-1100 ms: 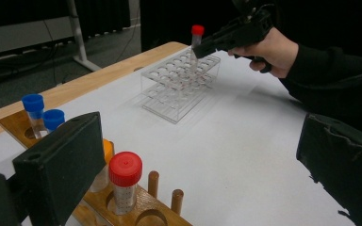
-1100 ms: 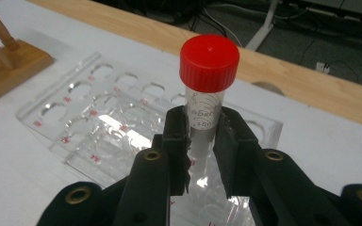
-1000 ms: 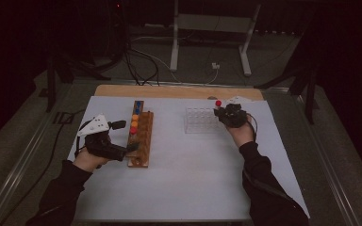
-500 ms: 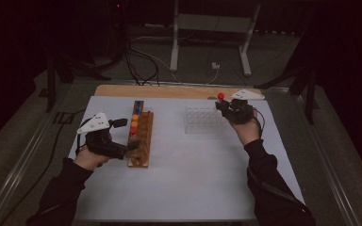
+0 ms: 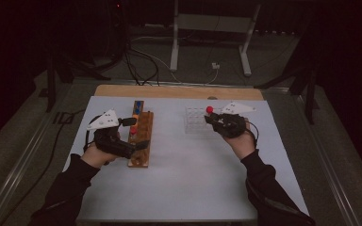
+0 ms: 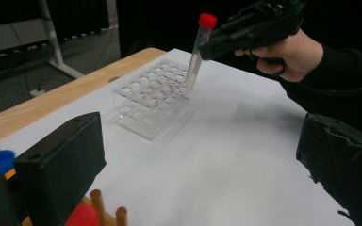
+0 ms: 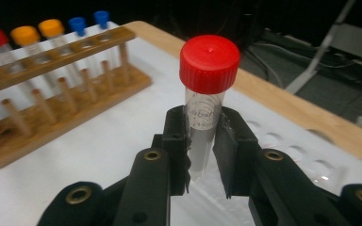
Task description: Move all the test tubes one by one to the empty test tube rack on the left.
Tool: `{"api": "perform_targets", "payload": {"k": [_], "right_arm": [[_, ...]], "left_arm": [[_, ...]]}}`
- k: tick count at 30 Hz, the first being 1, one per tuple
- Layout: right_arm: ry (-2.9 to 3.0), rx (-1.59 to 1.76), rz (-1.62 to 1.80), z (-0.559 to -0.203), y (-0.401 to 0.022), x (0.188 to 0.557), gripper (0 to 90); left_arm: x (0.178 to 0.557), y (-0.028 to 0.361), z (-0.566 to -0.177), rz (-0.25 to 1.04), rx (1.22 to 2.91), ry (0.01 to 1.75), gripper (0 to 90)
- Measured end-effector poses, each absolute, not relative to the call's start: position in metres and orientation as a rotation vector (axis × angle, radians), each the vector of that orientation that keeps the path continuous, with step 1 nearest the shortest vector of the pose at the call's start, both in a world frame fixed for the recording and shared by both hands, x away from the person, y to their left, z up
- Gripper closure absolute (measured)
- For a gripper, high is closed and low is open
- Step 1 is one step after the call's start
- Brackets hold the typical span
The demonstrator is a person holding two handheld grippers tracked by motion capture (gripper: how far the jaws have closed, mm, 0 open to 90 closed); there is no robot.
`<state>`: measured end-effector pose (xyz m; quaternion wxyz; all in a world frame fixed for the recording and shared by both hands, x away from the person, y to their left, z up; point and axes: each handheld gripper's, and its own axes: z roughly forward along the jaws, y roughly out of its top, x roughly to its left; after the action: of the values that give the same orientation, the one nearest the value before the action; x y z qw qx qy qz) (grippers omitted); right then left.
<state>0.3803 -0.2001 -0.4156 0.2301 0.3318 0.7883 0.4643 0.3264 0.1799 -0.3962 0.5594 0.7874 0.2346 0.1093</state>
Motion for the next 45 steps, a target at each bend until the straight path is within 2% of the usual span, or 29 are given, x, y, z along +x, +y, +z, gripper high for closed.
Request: {"api": "perform_targets", "payload": {"k": [8, 17, 26, 33, 45], "right_arm": [[2.246, 0.860, 1.288, -0.428, -0.184, 0.360, 74.8], [2.307, 0.797, 1.328, -0.434, -0.168, 0.341, 74.7], [2.366, 0.731, 1.336, -0.436, -0.152, 0.330, 74.7], [2.384, 0.716, 1.347, -0.435, -0.149, 0.327, 74.7], [2.389, 0.710, 1.349, -0.434, -0.147, 0.326, 74.7]], "left_arm": [[0.329, 0.163, -0.398, 0.216, 1.866, 0.529, 2.9], [0.333, 0.134, -0.398, 0.179, 1.867, 0.481, 7.8], [0.339, 0.104, -0.403, 0.167, 1.891, 0.441, 22.8], [0.345, 0.090, -0.409, 0.157, 1.906, 0.422, 40.2], [0.348, 0.074, -0.413, 0.178, 1.933, 0.376, 63.2]]}}
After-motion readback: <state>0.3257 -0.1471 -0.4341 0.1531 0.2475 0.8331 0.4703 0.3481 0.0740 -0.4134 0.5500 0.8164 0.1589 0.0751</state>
